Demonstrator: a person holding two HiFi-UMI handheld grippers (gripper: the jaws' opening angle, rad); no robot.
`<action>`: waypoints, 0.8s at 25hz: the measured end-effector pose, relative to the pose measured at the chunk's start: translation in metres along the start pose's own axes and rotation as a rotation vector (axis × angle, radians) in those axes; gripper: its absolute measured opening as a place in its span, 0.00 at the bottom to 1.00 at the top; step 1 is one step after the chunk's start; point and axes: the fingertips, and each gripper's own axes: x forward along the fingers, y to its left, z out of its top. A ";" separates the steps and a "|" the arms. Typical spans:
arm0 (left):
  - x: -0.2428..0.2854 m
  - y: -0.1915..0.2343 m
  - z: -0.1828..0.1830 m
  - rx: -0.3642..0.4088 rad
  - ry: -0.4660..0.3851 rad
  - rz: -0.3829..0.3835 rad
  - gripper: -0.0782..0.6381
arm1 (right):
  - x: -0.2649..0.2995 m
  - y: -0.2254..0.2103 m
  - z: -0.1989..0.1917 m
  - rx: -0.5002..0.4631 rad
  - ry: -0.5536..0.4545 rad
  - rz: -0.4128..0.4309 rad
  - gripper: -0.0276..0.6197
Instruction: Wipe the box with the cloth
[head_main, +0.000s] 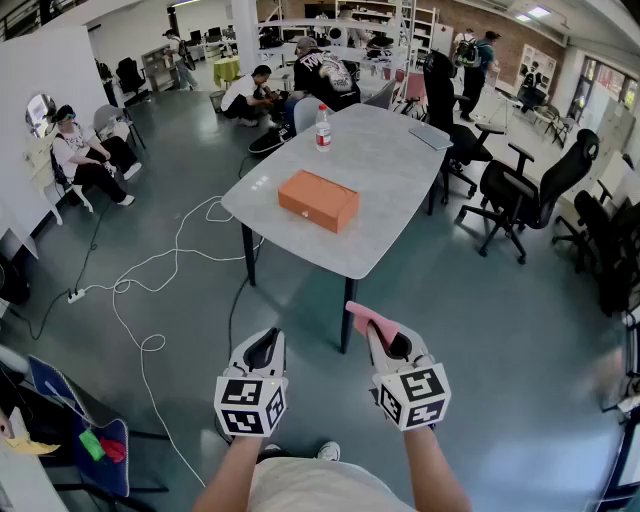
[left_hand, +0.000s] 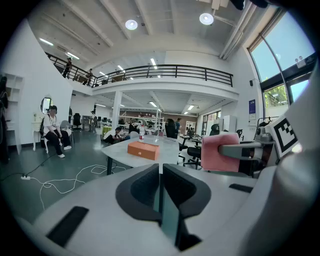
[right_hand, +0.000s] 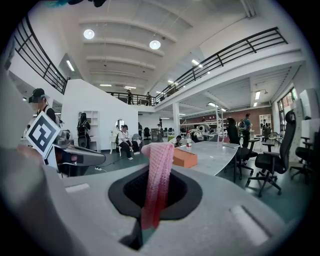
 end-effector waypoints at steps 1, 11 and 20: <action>-0.001 0.003 0.000 -0.004 -0.003 0.006 0.15 | -0.001 -0.002 0.001 0.004 -0.004 -0.004 0.06; -0.004 0.031 0.001 -0.003 -0.017 0.045 0.15 | 0.007 -0.004 0.003 0.005 -0.028 -0.026 0.06; 0.020 0.089 0.002 -0.035 -0.007 0.063 0.15 | 0.057 -0.012 0.004 0.031 -0.010 -0.071 0.06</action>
